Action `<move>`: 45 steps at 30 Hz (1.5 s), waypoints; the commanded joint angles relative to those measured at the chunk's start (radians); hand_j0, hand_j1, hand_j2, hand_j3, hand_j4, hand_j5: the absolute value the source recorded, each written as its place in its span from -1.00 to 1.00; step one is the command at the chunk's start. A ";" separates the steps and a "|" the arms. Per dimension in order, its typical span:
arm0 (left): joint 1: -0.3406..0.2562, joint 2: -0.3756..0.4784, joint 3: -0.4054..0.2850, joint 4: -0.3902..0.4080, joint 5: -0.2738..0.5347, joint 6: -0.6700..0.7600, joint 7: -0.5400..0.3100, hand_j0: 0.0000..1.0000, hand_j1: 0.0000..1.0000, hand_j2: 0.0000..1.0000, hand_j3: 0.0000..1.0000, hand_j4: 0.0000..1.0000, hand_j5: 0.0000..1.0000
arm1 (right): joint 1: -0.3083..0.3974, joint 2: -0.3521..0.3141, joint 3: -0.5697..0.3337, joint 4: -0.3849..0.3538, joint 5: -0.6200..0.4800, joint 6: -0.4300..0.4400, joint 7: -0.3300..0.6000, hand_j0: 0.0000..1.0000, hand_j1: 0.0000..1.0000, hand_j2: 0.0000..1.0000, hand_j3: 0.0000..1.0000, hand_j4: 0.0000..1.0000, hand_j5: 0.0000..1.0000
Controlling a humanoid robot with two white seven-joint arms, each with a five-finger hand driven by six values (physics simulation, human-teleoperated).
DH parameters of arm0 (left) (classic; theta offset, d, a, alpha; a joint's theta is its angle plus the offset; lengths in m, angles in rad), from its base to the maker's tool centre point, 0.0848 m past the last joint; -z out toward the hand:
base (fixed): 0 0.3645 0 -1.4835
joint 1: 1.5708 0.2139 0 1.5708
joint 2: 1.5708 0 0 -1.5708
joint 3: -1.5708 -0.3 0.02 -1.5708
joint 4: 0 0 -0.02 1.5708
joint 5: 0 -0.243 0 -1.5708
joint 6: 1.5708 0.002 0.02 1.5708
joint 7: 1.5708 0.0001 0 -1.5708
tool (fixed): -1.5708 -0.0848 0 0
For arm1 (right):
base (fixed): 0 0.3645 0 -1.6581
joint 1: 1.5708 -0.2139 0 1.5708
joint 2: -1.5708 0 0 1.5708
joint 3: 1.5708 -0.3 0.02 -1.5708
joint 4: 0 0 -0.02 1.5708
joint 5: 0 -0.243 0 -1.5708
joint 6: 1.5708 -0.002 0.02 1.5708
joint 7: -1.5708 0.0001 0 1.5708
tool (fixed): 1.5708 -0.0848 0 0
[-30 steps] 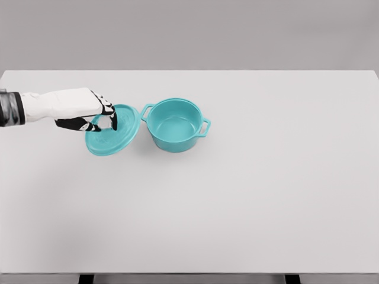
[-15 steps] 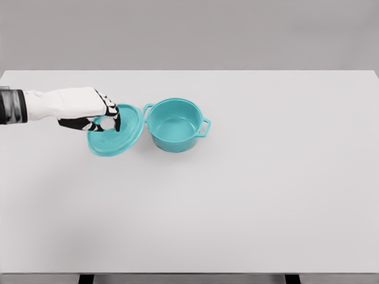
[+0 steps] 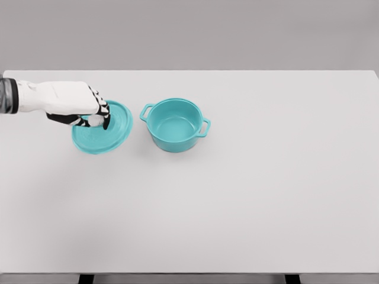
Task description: Cover the pot with left arm
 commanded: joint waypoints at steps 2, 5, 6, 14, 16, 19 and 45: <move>-0.008 -0.009 0.001 -0.017 -0.021 0.002 -0.004 0.00 0.00 0.00 0.00 0.00 0.00 | 0.000 0.000 0.000 0.000 0.001 0.000 0.000 1.00 1.00 1.00 1.00 1.00 1.00; -0.023 -0.035 0.001 -0.019 -0.037 0.002 -0.004 0.01 0.01 0.01 0.01 0.01 0.01 | 0.000 0.000 0.000 0.000 0.001 0.000 0.000 1.00 1.00 1.00 1.00 1.00 1.00; -0.026 -0.044 0.000 -0.017 -0.044 0.002 -0.004 0.01 0.01 0.01 0.01 0.01 0.01 | -0.002 0.000 0.000 0.001 0.001 0.000 0.000 1.00 1.00 1.00 1.00 1.00 1.00; -0.081 -0.075 -0.086 -0.008 -0.050 0.002 -0.004 0.01 0.01 0.01 0.01 0.01 0.01 | 0.000 0.000 0.000 0.000 0.001 0.000 0.000 1.00 1.00 1.00 1.00 1.00 1.00; -0.089 -0.081 -0.088 -0.008 -0.050 0.002 -0.004 0.01 0.01 0.01 0.01 0.01 0.01 | 0.000 0.000 0.000 0.000 0.001 0.000 0.000 1.00 1.00 1.00 1.00 1.00 1.00; -0.107 -0.109 -0.109 0.007 -0.050 0.002 -0.004 0.01 0.01 0.01 0.01 0.01 0.01 | 0.000 0.000 0.000 0.000 0.001 0.000 0.000 1.00 1.00 1.00 1.00 1.00 1.00; -0.298 -0.214 -0.339 0.094 0.140 0.002 -0.053 0.02 0.02 0.02 0.02 0.02 0.02 | 0.000 0.000 0.000 0.000 0.001 0.000 0.000 1.00 1.00 1.00 1.00 1.00 1.00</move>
